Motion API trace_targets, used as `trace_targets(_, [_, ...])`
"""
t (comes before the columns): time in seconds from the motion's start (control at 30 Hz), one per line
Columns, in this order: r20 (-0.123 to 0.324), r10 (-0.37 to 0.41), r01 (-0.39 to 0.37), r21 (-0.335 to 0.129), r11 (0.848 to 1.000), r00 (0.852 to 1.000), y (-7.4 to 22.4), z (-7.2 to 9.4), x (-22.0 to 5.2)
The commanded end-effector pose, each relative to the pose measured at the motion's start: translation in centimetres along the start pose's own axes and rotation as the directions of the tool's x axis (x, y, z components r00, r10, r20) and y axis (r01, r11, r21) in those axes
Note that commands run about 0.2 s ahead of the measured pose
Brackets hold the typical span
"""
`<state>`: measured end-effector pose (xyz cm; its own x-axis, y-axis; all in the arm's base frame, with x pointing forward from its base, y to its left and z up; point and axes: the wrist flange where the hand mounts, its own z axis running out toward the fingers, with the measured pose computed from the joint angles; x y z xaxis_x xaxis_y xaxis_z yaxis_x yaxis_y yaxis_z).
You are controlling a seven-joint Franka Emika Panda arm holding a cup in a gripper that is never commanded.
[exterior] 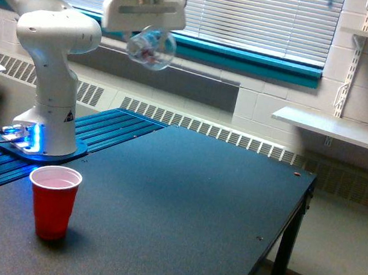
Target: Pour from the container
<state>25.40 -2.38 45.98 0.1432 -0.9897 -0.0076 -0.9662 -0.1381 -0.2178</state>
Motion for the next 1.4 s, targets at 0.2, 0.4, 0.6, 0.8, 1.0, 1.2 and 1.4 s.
trace_targets(0.2, [-0.028, 0.280, -0.281, -0.018, 0.960, 0.960, 4.2, 2.4, 4.0])
trace_targets(0.4, [-0.036, 0.374, -0.373, 0.038, 0.927, 0.927, 4.6, 1.7, 5.9])
trace_targets(0.6, [-0.003, 0.459, -0.456, 0.110, 0.883, 0.888, 4.7, 1.5, 8.2])
trace_targets(0.8, [0.038, 0.480, -0.481, 0.070, 0.874, 0.877, 4.7, 3.9, 10.2])
trace_targets(1.0, [0.073, 0.473, -0.476, 0.029, 0.879, 0.878, 4.5, 6.6, 11.4])
trace_targets(1.2, [0.086, 0.458, -0.458, -0.025, 0.889, 0.885, 4.6, 9.1, 12.1])
trace_targets(1.4, [0.091, 0.469, -0.465, -0.067, 0.883, 0.878, 4.9, 10.5, 12.3])
